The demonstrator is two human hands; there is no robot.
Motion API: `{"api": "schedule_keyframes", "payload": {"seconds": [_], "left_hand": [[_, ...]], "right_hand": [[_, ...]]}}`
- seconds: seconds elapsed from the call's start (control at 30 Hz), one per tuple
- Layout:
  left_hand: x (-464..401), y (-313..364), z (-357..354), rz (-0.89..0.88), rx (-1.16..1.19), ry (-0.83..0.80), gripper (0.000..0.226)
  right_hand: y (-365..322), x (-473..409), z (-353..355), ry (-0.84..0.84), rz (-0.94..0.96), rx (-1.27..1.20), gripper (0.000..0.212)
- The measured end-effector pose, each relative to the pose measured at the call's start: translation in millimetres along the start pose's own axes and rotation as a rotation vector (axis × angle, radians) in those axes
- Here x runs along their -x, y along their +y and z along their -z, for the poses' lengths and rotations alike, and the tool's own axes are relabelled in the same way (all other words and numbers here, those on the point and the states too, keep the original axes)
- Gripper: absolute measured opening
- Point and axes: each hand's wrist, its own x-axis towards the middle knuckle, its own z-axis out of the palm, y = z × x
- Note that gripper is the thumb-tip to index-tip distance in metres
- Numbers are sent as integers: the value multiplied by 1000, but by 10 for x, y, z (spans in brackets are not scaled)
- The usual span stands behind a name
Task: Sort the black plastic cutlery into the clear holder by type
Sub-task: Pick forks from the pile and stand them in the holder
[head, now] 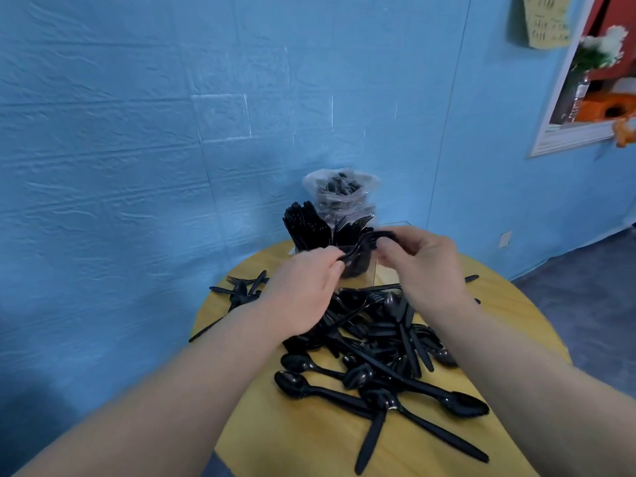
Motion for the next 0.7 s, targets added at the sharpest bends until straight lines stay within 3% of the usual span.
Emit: {"api": "schedule_keyframes", "payload": {"seconds": [0.13,0.27,0.47,0.63,0.7], "left_hand": [[-419,-206,94,-13,-195,210,44],[-700,-368,131,-19,-390,162,60],[-923,-542,-21,-44,-497,69,70],[-1032,-602,-134,-68,-498,50,64],[-1048,-621,-169,-68,-489,40,61]], "right_hand": [[-156,-507,197,180,230,206,19],[-158,-1033,230,170,387,515,19],[166,-1397,-40,-154,359,810,22],[389,-1393,-244,-445,276,809,22],[413,-1391,-231,-516,208,773,31]]}}
